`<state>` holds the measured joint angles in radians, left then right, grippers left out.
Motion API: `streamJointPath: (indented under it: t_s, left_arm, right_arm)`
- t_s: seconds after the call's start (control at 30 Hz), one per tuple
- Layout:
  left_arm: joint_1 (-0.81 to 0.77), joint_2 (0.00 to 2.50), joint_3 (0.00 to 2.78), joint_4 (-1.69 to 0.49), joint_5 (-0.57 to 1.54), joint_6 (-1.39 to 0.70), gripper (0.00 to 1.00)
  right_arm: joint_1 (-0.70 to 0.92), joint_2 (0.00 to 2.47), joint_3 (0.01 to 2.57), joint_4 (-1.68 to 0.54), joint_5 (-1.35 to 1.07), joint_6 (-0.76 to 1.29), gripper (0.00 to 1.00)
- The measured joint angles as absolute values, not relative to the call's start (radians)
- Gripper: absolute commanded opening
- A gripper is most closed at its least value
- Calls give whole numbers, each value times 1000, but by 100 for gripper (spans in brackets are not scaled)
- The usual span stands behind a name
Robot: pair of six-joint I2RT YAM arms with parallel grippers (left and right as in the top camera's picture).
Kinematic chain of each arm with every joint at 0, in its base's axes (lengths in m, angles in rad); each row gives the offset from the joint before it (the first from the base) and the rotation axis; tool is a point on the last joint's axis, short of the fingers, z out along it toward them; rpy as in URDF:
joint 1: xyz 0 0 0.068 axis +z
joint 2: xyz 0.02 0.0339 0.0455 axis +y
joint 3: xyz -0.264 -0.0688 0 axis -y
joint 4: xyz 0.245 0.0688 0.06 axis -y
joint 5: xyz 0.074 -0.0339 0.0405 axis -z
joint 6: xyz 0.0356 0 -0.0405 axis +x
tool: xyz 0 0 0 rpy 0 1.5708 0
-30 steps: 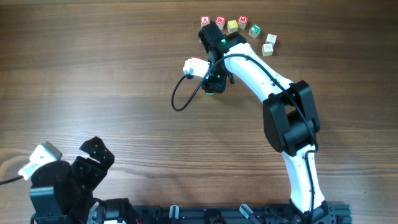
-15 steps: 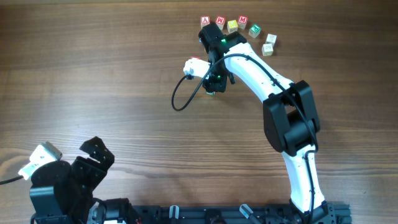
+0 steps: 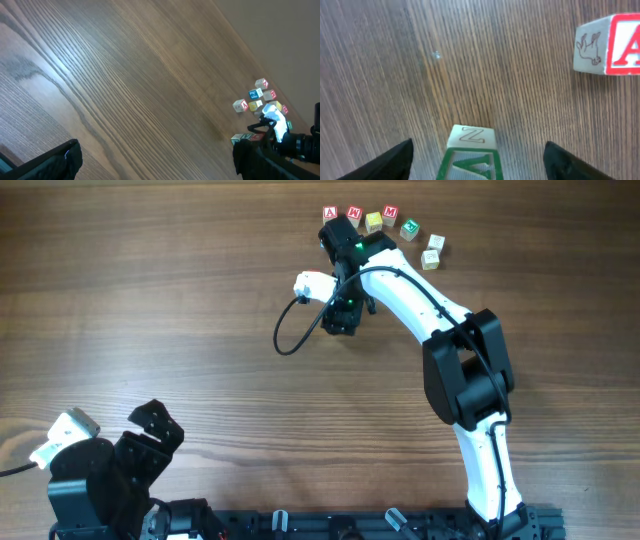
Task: Form a tower
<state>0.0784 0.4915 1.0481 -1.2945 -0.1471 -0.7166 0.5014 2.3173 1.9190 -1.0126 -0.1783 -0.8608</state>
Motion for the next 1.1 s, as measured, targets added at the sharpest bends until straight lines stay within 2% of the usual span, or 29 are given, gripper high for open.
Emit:
streamJointPath:
  t_s: [0.2,0.33,0.47,0.53,0.63,0.8,1.1]
  left_arm:
    - [78,492,1048,-1295,-147,-717,100]
    - [78,492,1048,-1295,-147,-717,100]
    - [78,492,1048,-1295,-147,-717,100]
    - [78,492,1048,-1295,-147,-717,100]
    - [78,492,1048,-1295,-147,-717,100]
    - [78,492,1048,-1295,-147,-717,100]
    - [78,492,1048,-1295,-147,-717,100]
  right_arm:
    - [502,2262,1961,-929,-234,-658,100]
    - [502,2122,1975,-777,-182,-269,100]
    - [492,1994,1993,-767,-42,301,100]
    - [488,1985,1997,-766,-16,445,100]
    - [487,1989,1997,-780,-6,585,100]
    - [487,1995,1991,-990,1,859,100]
    - [493,2176,1973,-1078,-68,1041,100]
